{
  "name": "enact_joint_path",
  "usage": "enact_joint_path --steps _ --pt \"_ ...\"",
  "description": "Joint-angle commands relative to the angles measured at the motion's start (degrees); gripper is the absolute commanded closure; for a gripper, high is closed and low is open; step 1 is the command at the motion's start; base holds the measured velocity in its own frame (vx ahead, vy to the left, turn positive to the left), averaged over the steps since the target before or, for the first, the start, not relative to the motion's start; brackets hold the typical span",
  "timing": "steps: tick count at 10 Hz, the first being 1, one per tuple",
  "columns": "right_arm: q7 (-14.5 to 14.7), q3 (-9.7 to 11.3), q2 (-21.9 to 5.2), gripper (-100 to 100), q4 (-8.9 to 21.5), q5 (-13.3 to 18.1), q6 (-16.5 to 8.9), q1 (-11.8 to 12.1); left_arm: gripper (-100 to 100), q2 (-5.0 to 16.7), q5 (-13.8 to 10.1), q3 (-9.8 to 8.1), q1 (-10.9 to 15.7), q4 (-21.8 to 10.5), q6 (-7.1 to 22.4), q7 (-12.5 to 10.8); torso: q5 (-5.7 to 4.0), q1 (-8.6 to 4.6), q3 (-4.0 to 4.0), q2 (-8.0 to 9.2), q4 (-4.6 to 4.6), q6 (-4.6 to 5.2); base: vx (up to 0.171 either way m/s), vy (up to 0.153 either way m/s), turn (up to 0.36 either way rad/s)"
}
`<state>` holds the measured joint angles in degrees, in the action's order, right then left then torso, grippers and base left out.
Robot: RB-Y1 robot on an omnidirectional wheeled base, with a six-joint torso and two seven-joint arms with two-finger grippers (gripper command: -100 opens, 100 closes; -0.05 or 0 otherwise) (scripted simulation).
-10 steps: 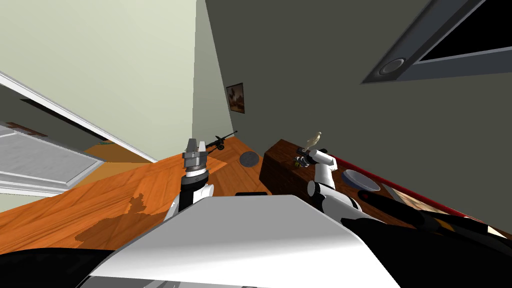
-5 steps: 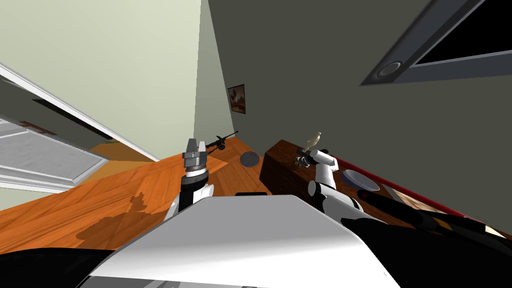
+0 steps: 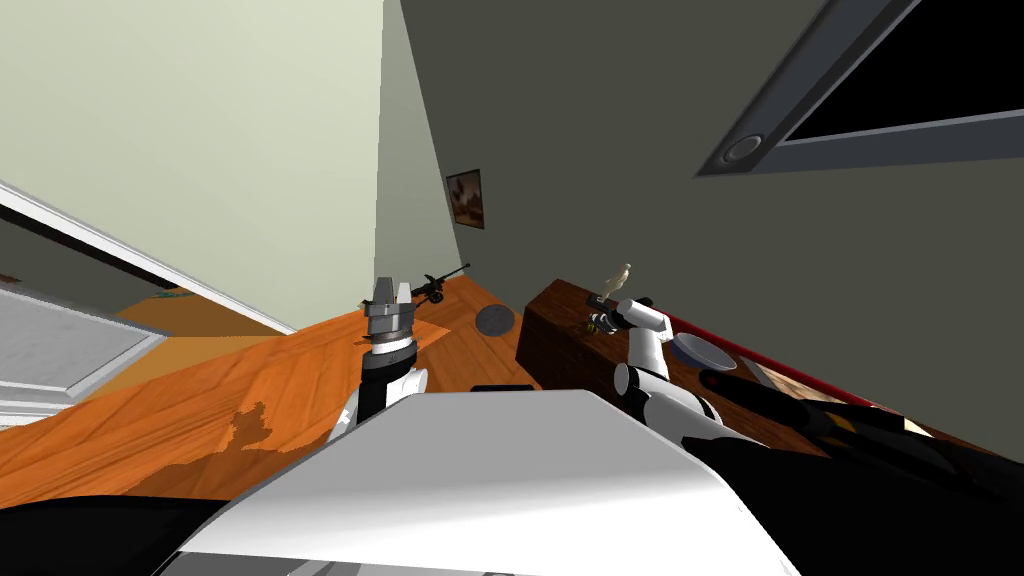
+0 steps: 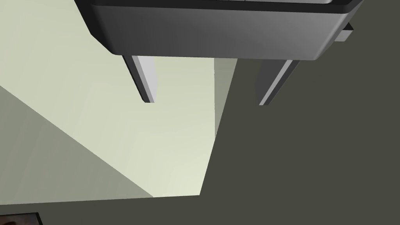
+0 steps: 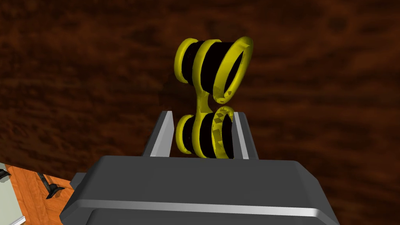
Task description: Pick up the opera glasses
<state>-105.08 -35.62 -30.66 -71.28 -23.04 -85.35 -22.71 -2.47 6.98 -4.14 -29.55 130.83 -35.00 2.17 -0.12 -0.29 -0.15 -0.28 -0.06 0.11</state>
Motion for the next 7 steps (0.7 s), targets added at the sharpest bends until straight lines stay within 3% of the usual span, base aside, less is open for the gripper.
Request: enact_joint_path --steps 1,3,7 --pt "-0.14 0.61 0.49 100 -1.68 -0.25 -0.84 0.36 0 0.00 0.00 0.00 0.00 0.00 0.00 0.00 0.00 0.00 0.00 0.00 0.00 0.00 0.099 -0.019 -0.102" --pt "-0.68 2.78 2.35 100 -6.34 -1.04 -3.46 1.72 0 0.00 0.00 0.00 0.00 0.00 0.00 0.00 0.02 -0.02 -0.05 -0.06 -0.03 -0.05 0.100 -0.028 -0.209" --pt "-1.23 4.94 4.20 100 -11.87 -1.83 -6.07 3.08 0 0.00 0.00 0.01 0.02 0.00 0.00 0.00 0.07 0.09 -0.02 0.02 -0.03 -0.10 0.067 -0.003 -0.155"
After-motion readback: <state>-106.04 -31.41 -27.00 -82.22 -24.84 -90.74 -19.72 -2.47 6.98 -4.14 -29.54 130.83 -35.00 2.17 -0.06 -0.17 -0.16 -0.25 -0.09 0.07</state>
